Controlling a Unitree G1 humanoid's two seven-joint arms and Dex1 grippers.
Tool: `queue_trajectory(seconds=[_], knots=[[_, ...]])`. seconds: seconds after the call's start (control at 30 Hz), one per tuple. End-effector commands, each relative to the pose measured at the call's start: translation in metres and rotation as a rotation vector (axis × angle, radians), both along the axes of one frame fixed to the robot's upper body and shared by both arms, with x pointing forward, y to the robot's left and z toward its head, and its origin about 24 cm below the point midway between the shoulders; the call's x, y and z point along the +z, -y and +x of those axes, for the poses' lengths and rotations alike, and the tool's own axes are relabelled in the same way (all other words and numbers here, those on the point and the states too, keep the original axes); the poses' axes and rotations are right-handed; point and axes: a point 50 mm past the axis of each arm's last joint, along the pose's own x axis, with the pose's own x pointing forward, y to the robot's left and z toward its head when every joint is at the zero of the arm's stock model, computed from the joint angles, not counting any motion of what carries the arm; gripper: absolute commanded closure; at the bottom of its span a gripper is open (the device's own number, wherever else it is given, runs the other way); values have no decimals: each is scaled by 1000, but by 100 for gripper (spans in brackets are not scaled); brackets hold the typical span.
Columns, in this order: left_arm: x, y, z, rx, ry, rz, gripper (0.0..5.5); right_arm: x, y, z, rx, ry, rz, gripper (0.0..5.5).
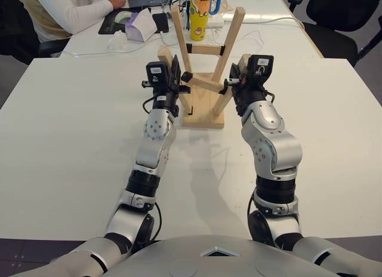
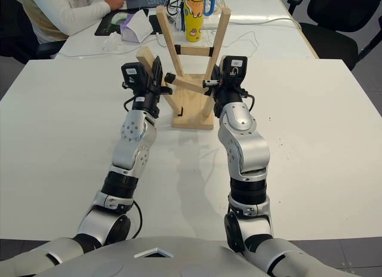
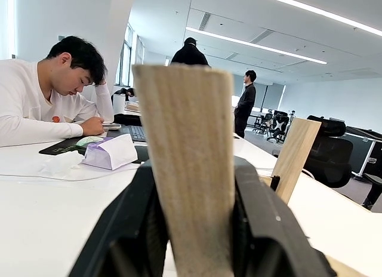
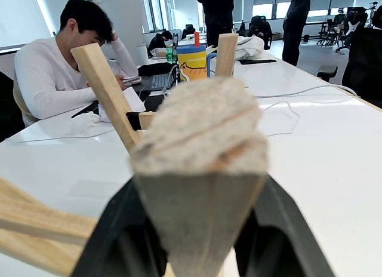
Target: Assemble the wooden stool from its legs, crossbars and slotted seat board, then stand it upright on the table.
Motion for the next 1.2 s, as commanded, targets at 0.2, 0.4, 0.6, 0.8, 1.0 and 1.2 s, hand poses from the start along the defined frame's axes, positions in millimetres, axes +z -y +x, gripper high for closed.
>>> queue_trajectory(seconds=[0.2,0.4,0.6,0.8,1.0,1.2], knots=[[-96,-32,-22,57,-472,282,441,-32,-1,-1,35,-182,-6,444],[-91,-15,-24,21,-450,312,441,-34,1,-4,26,-196,14,444],[-93,-12,-27,14,-463,303,441,-41,5,-6,6,-225,76,444],[-82,-11,-24,-11,-405,287,441,-45,6,-10,4,-240,84,444],[-57,-15,-21,-3,-239,284,441,-47,7,-11,3,-246,80,444],[-31,-30,-21,120,-46,307,376,-46,6,-11,6,-247,77,444]])
